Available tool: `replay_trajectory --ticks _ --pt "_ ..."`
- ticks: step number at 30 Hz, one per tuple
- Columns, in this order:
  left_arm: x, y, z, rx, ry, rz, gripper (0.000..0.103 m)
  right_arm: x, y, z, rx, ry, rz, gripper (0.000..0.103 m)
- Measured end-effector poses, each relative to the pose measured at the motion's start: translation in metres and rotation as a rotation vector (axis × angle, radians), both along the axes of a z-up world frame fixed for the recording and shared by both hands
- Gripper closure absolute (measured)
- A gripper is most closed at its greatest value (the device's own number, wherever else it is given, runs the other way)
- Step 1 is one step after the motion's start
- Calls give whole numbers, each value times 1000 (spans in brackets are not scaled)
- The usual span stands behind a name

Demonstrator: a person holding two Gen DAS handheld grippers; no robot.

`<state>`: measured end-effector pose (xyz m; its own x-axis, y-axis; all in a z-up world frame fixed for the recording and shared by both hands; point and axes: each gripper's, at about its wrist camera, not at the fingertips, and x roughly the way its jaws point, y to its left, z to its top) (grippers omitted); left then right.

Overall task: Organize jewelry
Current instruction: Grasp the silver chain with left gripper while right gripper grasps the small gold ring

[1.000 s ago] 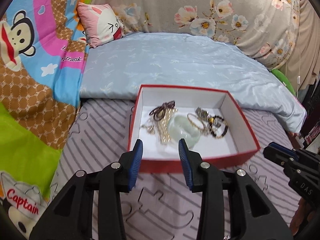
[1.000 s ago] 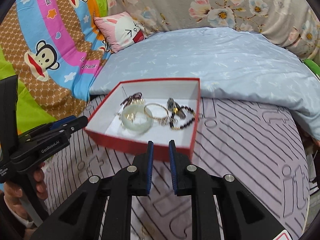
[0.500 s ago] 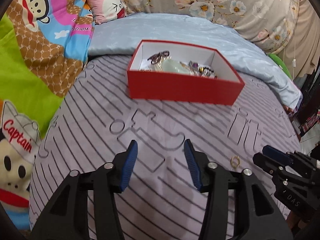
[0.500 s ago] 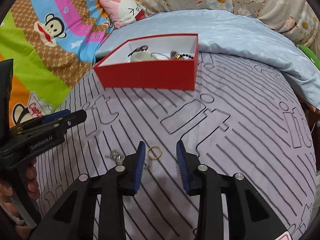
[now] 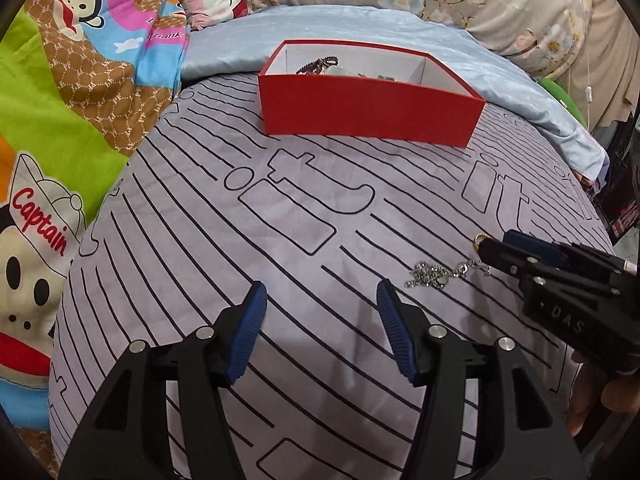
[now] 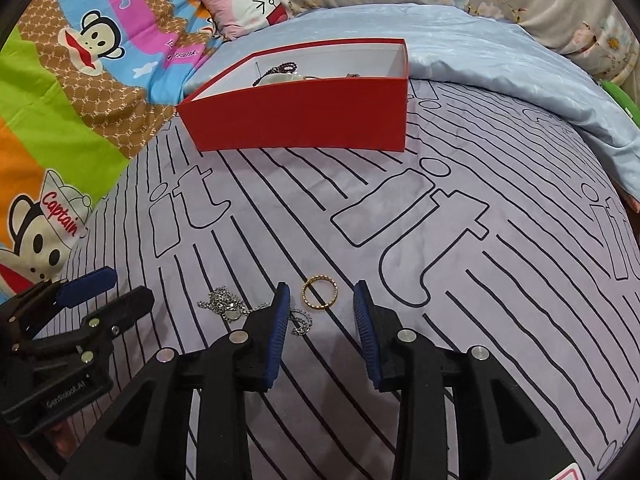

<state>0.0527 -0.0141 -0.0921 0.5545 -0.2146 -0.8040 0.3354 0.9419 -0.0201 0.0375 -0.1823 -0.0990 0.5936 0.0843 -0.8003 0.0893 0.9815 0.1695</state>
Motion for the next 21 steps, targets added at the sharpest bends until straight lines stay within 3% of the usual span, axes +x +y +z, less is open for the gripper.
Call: replay_trajectory --ticks 13,18,21 --pt "-3 -3 -1 -4 7 -8 48 3 5 -5 -24 8 5 72" --pt "-5 -6 -1 -9 9 -15 47 2 5 -6 -50 9 0 84" --pt "-6 -10 0 -11 13 -22 45 1 -1 -6 -27 11 -9 86"
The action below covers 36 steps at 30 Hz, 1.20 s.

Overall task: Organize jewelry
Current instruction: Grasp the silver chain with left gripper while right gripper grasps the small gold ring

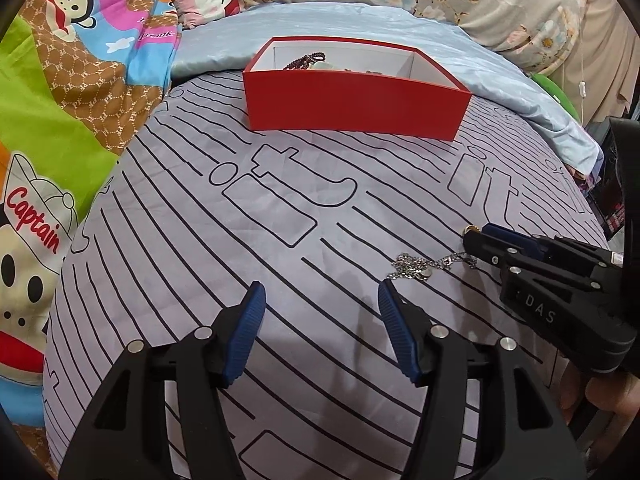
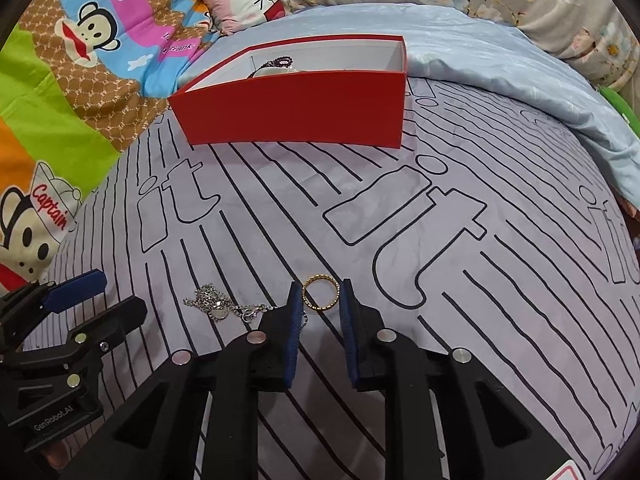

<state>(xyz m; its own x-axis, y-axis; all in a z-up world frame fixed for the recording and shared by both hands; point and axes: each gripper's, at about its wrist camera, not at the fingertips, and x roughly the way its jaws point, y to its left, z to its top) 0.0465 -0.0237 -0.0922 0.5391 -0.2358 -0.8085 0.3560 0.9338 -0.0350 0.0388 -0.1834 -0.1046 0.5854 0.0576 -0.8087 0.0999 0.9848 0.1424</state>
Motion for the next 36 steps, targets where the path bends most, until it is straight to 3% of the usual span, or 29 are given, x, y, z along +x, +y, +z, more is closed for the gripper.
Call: replay_trajectory --ticks 13,26,29,31,36 --pt "-2 -25 3 -8 -7 -38 41 -23 -32 14 57 -25 -72 86" --pt "-11 -57 -4 6 -28 -135 42 -51 -55 28 77 -49 -114 86" --pt "-11 -63 -10 5 -14 -148 48 -54 -58 28 79 -52 -121 86" --pt "-8 -65 -16 -5 15 -149 59 -55 -60 28 83 -52 -122 86" --pt "-7 -65 -19 -16 1 -134 66 -55 -62 27 84 -52 -124 86"
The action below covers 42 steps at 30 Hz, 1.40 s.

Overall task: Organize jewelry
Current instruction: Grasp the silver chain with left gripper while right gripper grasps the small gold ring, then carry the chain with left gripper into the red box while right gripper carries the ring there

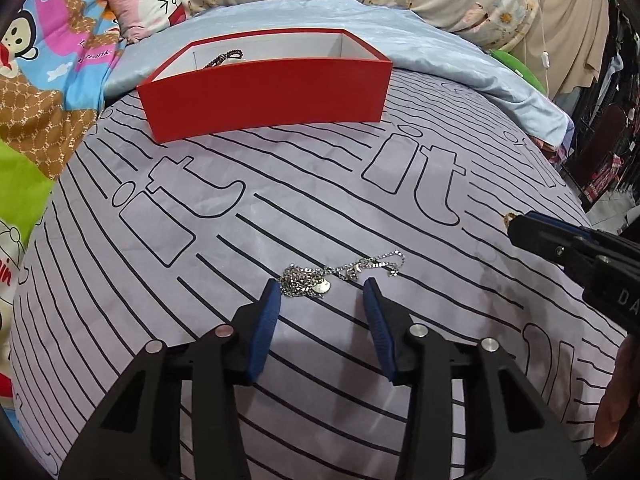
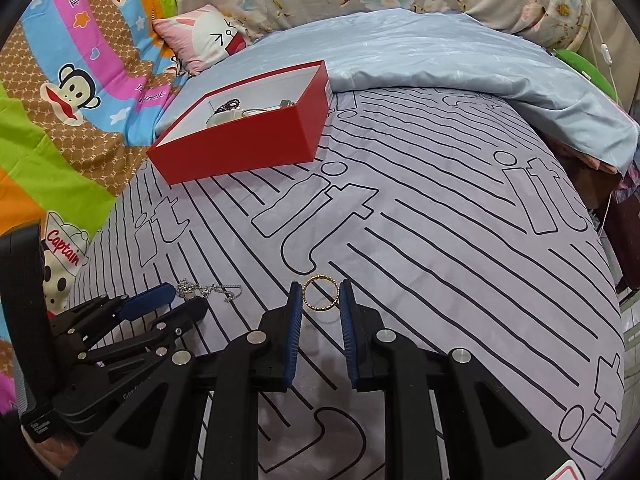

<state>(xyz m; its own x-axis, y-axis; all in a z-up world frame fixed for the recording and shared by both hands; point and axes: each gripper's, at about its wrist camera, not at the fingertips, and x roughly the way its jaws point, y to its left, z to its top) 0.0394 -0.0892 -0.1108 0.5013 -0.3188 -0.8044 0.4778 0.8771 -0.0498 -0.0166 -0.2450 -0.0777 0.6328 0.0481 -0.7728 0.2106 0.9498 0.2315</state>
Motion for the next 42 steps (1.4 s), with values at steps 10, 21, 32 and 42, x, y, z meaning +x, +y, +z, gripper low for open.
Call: replay_trajectory --ticks 10,21,32,42 --pt "1 2 -1 -15 -21 -1 96 0 1 -2 14 -4 5 86" --pt "-2 8 5 -48 -1 -7 101 0 3 -3 22 -5 14 86" --pt "-5 26 36 -100 -8 12 101 -1 15 4 24 -11 48 86" --pt "3 41 95 -187 -69 21 101 10 30 37 27 -76 99 86"
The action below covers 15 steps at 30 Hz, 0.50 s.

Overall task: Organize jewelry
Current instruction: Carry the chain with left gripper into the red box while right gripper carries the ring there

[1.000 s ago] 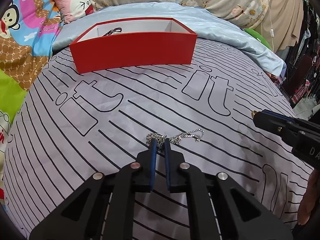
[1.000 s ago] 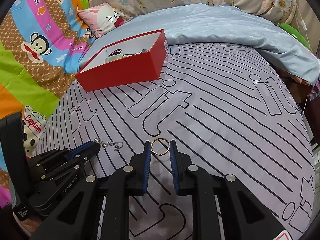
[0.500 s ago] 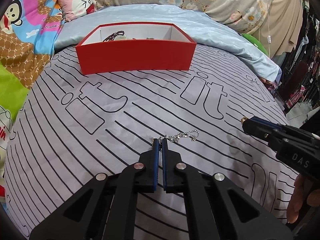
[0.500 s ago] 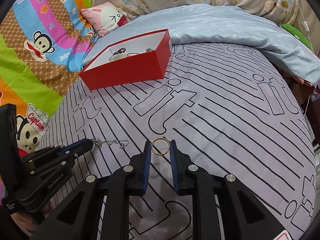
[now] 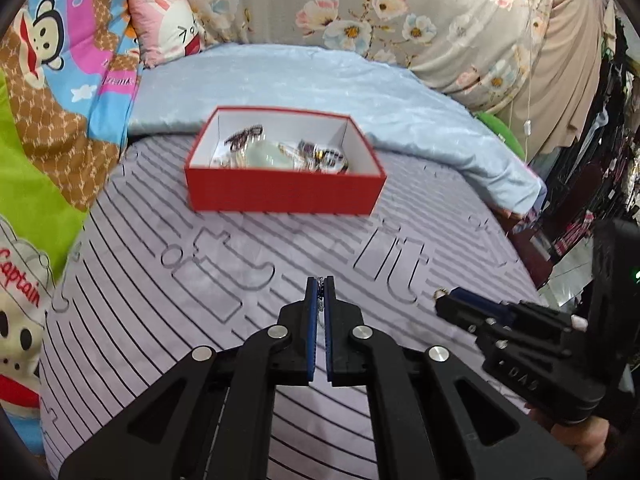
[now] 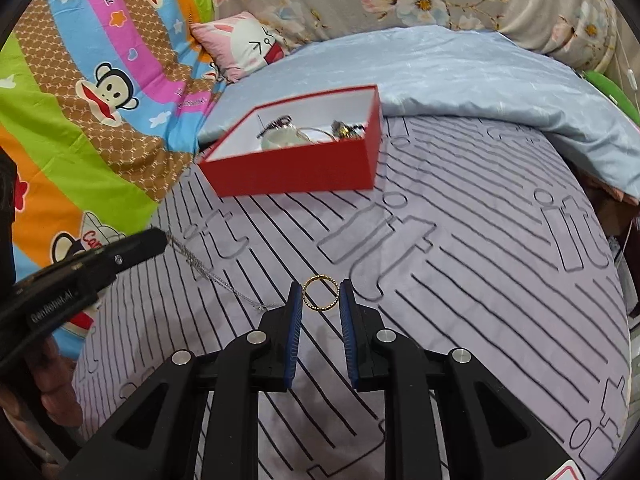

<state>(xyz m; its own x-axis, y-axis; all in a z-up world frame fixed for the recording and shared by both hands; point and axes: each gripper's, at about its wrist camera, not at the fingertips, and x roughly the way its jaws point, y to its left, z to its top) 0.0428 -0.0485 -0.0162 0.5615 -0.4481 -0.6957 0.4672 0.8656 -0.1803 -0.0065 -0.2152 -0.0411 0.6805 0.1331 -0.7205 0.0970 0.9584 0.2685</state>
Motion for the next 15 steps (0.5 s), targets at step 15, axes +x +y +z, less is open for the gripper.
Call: replay_trajectory --ticks 15 --pt "53 0 98 -65 -179 24 101 54 6 72 -33 -134 68 86"
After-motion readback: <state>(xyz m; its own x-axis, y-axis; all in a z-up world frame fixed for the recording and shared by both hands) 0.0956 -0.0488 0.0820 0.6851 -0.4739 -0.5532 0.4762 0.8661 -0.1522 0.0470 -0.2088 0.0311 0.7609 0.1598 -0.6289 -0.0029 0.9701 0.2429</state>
